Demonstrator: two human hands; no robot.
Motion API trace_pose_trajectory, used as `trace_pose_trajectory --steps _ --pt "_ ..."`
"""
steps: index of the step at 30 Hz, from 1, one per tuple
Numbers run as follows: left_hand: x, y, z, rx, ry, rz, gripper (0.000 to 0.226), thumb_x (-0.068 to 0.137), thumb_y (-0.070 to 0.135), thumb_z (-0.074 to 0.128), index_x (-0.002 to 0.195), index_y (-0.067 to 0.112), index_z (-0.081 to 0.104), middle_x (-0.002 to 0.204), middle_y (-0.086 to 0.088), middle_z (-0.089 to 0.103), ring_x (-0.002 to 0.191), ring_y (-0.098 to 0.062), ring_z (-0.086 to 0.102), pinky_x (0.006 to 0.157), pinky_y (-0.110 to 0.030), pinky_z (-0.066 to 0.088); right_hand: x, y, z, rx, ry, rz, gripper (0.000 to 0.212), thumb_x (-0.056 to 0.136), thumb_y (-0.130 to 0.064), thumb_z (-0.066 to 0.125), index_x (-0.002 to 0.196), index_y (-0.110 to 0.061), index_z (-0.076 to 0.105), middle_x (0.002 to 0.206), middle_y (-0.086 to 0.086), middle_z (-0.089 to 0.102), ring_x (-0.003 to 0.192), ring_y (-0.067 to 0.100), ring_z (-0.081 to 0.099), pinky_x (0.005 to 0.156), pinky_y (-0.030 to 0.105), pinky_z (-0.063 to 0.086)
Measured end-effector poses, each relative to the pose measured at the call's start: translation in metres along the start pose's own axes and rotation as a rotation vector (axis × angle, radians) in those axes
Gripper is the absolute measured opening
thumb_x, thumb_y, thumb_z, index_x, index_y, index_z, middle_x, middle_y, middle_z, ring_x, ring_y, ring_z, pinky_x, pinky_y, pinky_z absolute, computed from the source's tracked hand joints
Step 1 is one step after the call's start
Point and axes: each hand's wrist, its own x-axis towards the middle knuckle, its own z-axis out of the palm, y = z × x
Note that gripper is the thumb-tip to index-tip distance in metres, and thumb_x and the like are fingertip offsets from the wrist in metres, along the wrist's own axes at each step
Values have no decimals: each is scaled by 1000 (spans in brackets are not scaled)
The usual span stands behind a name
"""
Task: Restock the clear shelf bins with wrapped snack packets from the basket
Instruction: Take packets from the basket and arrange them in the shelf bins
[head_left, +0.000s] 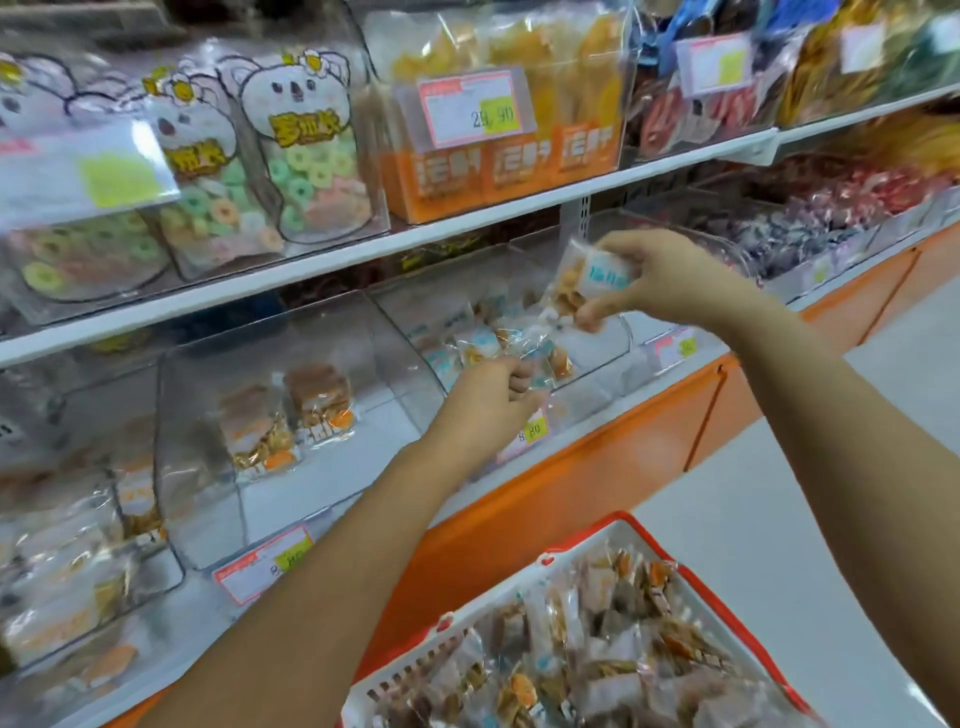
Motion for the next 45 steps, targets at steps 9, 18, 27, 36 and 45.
trace_pose_trajectory --steps 9,18,27,36,45 --pt "67 -10 36 137 -385 -242 56 103 42 27 109 1 64 101 -14 63 73 -20 49 72 -30 38 110 38 59 -837 -382 251 31 64 -28 80 57 -15 53 65 0 51 72 23 55 59 23 47" --pt "101 -7 45 -13 -561 -467 44 106 20 21 145 1 28 150 -15 36 139 -22 28 99 -25 25 145 50 104 -1057 -660 215 43 84 -13 70 123 -2 60 130 6 54 116 29 54 96 36 48" --pt "102 -15 45 33 -599 -457 44 106 31 20 118 0 49 128 -13 42 120 -20 36 91 -28 24 152 32 103 -1403 -528 161 56 100 -17 43 152 -20 24 155 9 28 143 33 22 115 44 17" --pt "90 -1 35 97 -569 -519 57 105 38 16 150 4 23 158 -14 17 144 -29 19 114 -38 19 144 55 114 -1152 -710 121 65 76 -36 78 131 -8 56 122 6 58 114 28 53 104 38 41" --pt "86 3 34 94 -546 -550 53 106 32 14 148 3 27 152 -20 28 138 -32 29 111 -40 25 131 36 94 -828 -642 31 82 75 2 71 143 -29 36 146 5 38 130 27 39 91 37 42"
